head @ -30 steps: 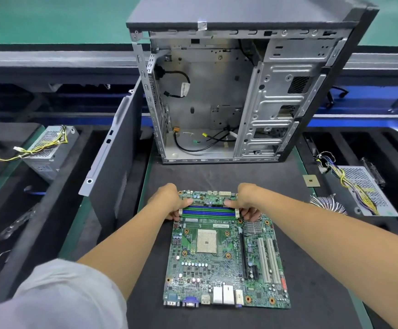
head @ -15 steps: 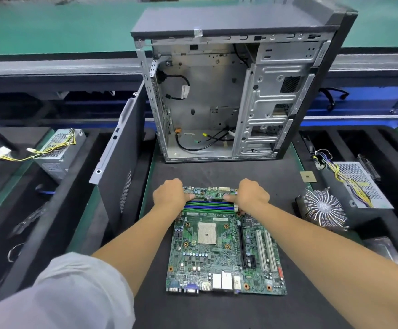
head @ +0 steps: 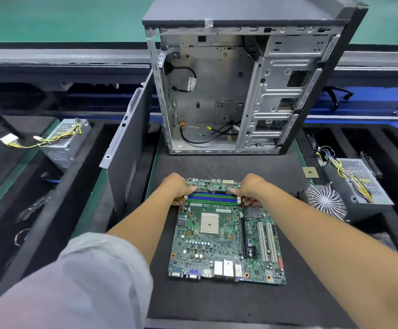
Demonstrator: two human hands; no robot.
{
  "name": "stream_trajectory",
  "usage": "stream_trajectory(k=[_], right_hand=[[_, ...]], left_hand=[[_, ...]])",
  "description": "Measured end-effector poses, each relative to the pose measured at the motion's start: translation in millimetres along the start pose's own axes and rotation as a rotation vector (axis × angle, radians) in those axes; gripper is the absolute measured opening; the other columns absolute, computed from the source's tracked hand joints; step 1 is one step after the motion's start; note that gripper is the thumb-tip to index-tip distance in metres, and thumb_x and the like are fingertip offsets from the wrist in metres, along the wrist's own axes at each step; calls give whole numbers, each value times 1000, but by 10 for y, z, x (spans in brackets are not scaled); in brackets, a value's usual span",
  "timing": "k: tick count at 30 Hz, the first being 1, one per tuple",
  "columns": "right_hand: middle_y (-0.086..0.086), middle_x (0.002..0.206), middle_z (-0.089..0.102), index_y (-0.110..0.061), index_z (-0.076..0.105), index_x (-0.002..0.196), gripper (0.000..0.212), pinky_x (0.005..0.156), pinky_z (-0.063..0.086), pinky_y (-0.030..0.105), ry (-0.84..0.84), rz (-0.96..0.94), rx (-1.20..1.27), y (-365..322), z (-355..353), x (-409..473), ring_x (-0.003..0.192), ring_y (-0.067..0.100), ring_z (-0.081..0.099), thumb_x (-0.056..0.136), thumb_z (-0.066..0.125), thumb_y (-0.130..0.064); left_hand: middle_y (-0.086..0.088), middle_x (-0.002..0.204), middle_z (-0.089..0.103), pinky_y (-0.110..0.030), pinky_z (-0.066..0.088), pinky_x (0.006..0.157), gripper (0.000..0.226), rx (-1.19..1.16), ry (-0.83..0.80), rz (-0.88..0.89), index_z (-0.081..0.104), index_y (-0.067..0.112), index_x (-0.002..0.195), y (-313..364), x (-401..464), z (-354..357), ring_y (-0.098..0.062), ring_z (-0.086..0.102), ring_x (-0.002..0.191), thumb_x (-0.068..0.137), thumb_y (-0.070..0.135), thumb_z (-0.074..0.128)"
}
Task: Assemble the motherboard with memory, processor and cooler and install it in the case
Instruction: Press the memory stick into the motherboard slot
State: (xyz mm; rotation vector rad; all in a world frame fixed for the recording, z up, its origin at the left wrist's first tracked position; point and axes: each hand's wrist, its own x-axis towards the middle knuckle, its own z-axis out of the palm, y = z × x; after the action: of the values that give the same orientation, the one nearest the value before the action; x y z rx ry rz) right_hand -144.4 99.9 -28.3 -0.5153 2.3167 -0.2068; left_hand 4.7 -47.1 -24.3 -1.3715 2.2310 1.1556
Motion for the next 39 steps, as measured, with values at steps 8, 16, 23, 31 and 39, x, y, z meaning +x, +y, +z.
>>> stream_trajectory(k=[8,16,23,31,39], right_hand=[[5,87,51,-9,52,94,36,67,45,34,408,-369,-44,248,193,-451,84,26,56,94,52,-45],[2,110,44,-14,55,108,20,75,42,29,333,-499,-142,295,479,-509,91,20,54,92,60,-24],[0,104,54,-15,61,112,20,85,41,28,414,-559,-122,368,412,-556,102,18,49,93,56,-20],[-7,132,47,-25,48,135,54,105,32,33,331,-557,-259,279,701,-749,127,16,38,86,63,-44],[-10,125,45,-37,45,136,68,100,29,30,335,-531,-337,276,812,-775,118,12,39,75,68,-56]], left_hand=[[-8,77,71,-24,54,52,15,-216,142,224,65,14,83,-463,-237,108,-16,62,65,92,27,63],[-6,69,68,-24,53,52,20,-264,156,246,63,12,73,-460,-180,144,-12,61,56,91,20,64],[-7,85,69,-27,55,62,17,-387,88,218,64,12,92,-495,-212,76,-13,62,67,97,25,53],[1,87,59,-33,53,80,17,-211,-30,362,58,15,106,-809,-433,28,-14,58,83,90,19,63],[0,104,58,-12,43,71,28,-68,-24,510,56,19,117,-886,-495,6,-9,54,79,90,19,64]])
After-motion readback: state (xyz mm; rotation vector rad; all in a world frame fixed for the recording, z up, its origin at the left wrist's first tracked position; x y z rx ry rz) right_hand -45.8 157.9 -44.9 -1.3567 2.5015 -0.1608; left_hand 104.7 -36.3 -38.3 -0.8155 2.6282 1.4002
